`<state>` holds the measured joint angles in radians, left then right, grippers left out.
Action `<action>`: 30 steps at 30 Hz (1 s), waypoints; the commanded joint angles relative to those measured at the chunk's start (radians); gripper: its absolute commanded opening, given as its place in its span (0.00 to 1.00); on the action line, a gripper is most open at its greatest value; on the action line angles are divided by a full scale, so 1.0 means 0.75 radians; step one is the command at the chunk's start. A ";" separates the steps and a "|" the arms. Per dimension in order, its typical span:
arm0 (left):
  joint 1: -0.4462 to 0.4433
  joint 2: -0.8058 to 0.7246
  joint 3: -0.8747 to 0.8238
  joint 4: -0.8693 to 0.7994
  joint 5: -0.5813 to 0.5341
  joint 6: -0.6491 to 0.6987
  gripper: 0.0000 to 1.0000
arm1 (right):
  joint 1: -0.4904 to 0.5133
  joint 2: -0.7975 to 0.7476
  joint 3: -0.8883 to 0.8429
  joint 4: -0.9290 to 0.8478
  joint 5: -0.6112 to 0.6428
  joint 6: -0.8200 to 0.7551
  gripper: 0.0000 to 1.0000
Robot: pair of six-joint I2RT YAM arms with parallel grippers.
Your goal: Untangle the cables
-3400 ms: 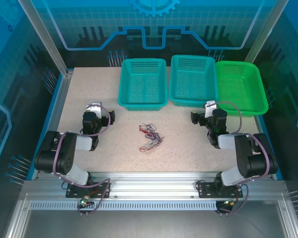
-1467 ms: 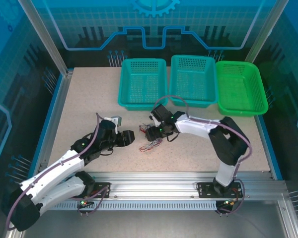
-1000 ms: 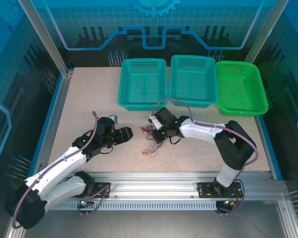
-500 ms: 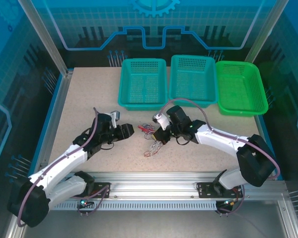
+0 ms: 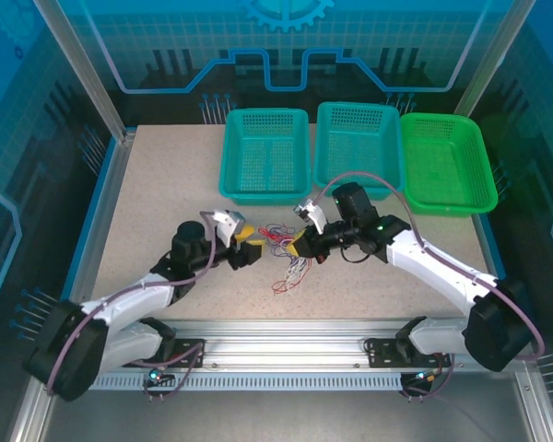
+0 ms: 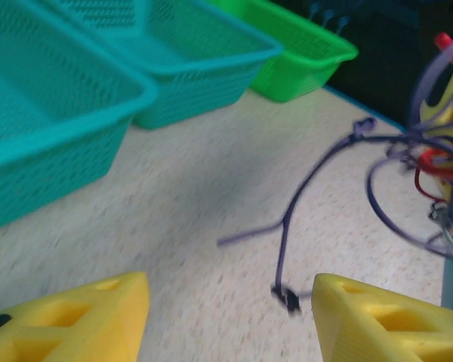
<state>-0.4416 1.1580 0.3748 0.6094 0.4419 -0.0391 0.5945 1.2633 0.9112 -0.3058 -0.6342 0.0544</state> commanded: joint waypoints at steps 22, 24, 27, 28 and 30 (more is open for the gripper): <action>0.066 -0.280 0.046 -0.248 -0.559 -0.145 0.00 | -0.156 -0.129 -0.288 -0.079 1.113 0.508 0.19; 0.080 -0.324 0.061 -0.335 -0.571 -0.159 0.00 | -0.161 -0.068 -0.309 -0.113 1.197 0.547 0.19; 0.080 -0.314 0.062 -0.363 -0.506 -0.187 0.00 | -0.152 -0.001 -0.314 -0.121 1.164 0.587 0.24; 0.080 -0.300 0.058 -0.358 -0.494 -0.206 0.00 | -0.144 0.003 -0.307 -0.124 1.153 0.593 0.29; 0.077 -0.281 0.043 -0.348 -0.487 -0.234 0.00 | -0.116 -0.018 -0.277 -0.144 1.161 0.589 0.40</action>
<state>-0.3916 0.9363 0.4088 0.3882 0.1005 -0.1665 0.4915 1.2636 0.6842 -0.3695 0.1627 0.4522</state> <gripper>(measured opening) 0.057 0.367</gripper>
